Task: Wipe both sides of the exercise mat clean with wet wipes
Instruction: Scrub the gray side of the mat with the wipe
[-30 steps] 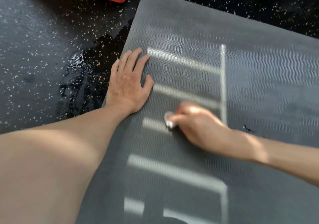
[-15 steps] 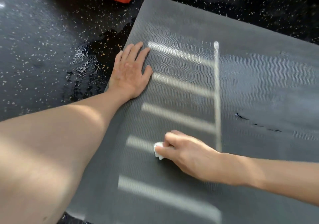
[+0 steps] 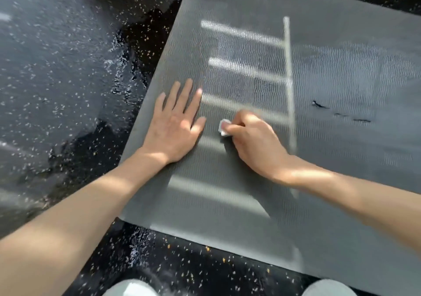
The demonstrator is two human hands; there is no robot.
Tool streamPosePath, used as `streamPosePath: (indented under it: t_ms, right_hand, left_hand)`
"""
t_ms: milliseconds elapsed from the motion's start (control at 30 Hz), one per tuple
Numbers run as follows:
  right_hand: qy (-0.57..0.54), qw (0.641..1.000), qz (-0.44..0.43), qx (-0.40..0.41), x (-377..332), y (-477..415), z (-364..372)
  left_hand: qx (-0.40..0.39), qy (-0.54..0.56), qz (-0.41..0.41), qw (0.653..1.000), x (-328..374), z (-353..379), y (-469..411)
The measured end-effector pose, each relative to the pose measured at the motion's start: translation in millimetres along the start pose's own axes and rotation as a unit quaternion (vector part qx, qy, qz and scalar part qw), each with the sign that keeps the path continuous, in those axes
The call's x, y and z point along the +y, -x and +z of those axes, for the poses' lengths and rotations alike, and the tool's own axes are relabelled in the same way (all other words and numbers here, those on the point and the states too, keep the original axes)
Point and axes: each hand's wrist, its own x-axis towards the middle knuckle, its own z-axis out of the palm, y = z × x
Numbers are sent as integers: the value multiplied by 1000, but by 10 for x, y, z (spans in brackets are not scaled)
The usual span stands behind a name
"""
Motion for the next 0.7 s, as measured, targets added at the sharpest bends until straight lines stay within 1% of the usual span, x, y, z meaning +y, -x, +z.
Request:
streamPosePath:
  t_ms: [33,100,133,167,200,233,267,300,333,367,400,433,467,500,533,567,600,633,667,700]
  right_hand:
    - [-14,1000,3,-10,-104,163,44]
    - [-72,984,-141,-81,-425,647,214]
    - [-97,974,-161,-127,-511,815,226]
    - [-110,966,-152,-177,-565,845,137]
    - [-90,969,-153,-171,-490,774,135]
    - [-52,982,-134,-124,-381,670,170]
    - [-42,992,-79,-92,-358,588,141]
    - [-18,994,-57,-89,-345,595,179]
    - [-25,994,-74,-79,-363,728,239]
    - [-58,988,-107,-100,-460,898,302]
    - [-80,975,-139,-154,-569,1104,345]
    - [-76,962,-182,-191,-618,1213,319]
    - [-87,961,-185,-184,-610,1215,300]
    - [-69,970,-168,-161,-577,1148,251]
    - [-57,980,-119,-151,-534,1069,196]
    - [-24,983,-90,-161,-492,1026,135]
    - [-7,984,-103,-146,-489,1061,142]
    - [-41,984,-112,-134,-510,1125,172]
    - [-95,972,-118,-178,-533,1255,215]
    - [-60,953,-163,-250,-575,1404,224]
  left_hand:
    - [-5,-7,-3,1000,22,38,127]
    - [-12,-28,-4,1000,52,96,340]
    - [-7,-31,-3,999,66,118,430]
    - [5,-29,0,1000,81,134,512]
    - [23,-28,4,999,92,158,570]
    - [39,-28,5,999,98,193,615]
    - [50,-25,5,998,103,215,636]
    - [55,-18,5,998,104,232,644]
    - [60,-12,5,998,118,221,647]
    - [63,-9,7,998,120,222,650]
    - [65,-8,9,998,124,213,649]
    - [65,-7,9,998,122,210,650]
    - [67,-7,8,998,121,208,647]
    - [70,-7,5,998,121,207,648]
    - [70,-6,3,998,122,208,644]
    - [69,-2,3,998,127,208,644]
    - [68,4,3,998,130,204,643]
    - [68,11,3,998,129,200,647]
    - [69,17,4,997,131,194,650]
    - [69,24,5,997,128,189,655]
